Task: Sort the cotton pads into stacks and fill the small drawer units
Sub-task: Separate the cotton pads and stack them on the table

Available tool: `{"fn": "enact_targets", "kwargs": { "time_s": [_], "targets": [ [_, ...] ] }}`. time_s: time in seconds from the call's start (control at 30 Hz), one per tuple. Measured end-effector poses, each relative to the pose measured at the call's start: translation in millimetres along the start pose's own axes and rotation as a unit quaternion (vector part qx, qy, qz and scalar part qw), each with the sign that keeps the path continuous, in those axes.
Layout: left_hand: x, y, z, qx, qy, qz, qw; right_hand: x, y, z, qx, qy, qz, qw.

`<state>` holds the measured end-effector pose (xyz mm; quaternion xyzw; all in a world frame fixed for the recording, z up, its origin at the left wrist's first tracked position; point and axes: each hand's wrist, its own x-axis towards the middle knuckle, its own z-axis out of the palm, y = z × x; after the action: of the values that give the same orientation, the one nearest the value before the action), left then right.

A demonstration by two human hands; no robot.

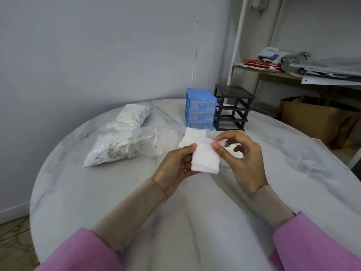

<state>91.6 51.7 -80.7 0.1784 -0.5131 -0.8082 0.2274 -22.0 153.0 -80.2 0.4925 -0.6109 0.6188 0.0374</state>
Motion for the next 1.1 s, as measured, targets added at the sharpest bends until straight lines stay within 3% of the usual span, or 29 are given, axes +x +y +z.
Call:
{"fn": "enact_targets", "kwargs": {
  "time_s": [0.13, 0.37, 0.53, 0.67, 0.8, 1.1],
  "targets": [
    [1.2, -2.0, -1.5, 0.010, 0.016, 0.007, 1.000, 2.4, 1.3, -0.3, 0.052, -0.020, 0.025, 0.998],
    [3.3, -2.5, -6.3, 0.012, 0.043, 0.009, 0.999, 4.0, -0.6, -0.9, 0.171, 0.020, 0.043, 0.984],
    [4.2, -4.4, -7.1, 0.032, 0.048, 0.016, 0.998, 4.6, -1.0, -2.8, 0.169, 0.029, 0.041, 0.984],
    [2.7, -6.6, -4.3, 0.047, 0.033, 0.020, 0.998, 1.7, 0.6, 1.3, 0.167, -0.038, 0.068, 0.983],
    [2.2, -7.0, -2.2, 0.052, 0.030, 0.020, 0.998, -1.6, 6.6, 4.9, 0.083, -0.083, 0.068, 0.991],
    [1.5, -6.0, -0.6, 0.055, 0.011, 0.017, 0.998, -0.9, 7.1, 4.3, 0.050, -0.068, 0.077, 0.993]
  ]
}}
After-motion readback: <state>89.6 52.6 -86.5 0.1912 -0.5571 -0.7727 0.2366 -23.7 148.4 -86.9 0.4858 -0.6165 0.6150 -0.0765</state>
